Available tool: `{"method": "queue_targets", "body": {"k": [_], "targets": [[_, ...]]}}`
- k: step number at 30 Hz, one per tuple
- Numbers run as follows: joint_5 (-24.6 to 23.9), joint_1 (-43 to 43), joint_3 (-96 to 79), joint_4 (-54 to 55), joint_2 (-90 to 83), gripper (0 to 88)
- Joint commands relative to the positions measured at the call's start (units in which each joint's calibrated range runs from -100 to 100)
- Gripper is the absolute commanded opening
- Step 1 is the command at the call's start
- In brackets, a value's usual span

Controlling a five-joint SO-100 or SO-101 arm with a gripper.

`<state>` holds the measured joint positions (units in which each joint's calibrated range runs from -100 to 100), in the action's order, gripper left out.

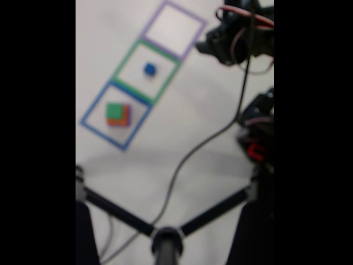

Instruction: Tower of hanoi

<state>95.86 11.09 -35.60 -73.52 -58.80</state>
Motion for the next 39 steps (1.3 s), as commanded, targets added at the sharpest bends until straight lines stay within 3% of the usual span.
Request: {"method": "queue_targets", "body": {"k": [1,13,20,30,39], "targets": [[4.1,1.1,-18.1,20.1,-4.3,18.3],[4.1,-2.3,-48.7,74.8,7.2,24.2],[4.1,-4.8,-55.1,98.7,21.7,26.3],[4.1,-6.6,-55.4,121.8,44.6,27.7],[4.1,-6.6,-48.8,128.3,58.3,27.5]]}}
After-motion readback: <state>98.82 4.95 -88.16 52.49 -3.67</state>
